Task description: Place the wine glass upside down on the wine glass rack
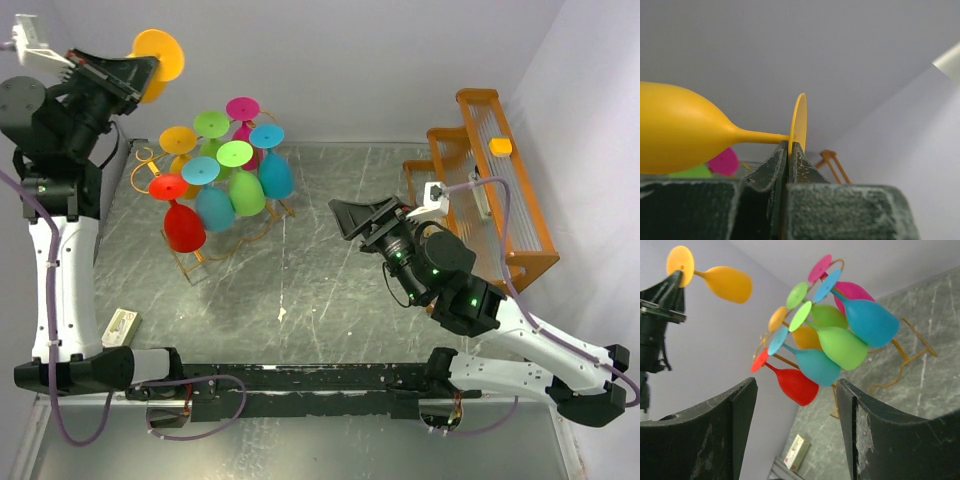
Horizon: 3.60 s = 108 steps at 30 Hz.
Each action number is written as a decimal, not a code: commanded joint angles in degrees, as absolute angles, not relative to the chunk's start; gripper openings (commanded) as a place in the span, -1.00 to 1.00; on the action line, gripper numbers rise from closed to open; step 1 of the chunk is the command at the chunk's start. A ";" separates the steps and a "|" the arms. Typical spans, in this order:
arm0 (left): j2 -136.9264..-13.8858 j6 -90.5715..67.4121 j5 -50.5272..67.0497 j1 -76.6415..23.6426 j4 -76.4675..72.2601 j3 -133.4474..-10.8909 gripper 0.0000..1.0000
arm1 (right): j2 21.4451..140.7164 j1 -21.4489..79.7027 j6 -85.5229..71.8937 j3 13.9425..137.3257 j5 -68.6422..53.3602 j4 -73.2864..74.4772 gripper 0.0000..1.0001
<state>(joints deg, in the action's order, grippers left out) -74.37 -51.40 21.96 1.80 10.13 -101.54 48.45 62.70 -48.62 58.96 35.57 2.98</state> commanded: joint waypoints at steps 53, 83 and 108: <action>-67.50 -57.45 46.19 28.58 3.67 -67.41 -0.86 | 50.04 62.55 -51.94 57.92 37.00 9.83 0.26; -64.84 -32.22 27.26 28.82 35.72 -84.04 0.43 | 51.63 62.53 -51.32 57.68 38.25 11.16 0.26; -31.98 -11.16 20.60 12.19 37.45 -66.61 0.83 | 50.62 61.97 -38.21 63.71 56.14 39.75 1.00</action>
<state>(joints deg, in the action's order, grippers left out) -35.75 -13.87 22.17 12.86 37.63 -68.51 54.50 62.22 -40.88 63.96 53.41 36.84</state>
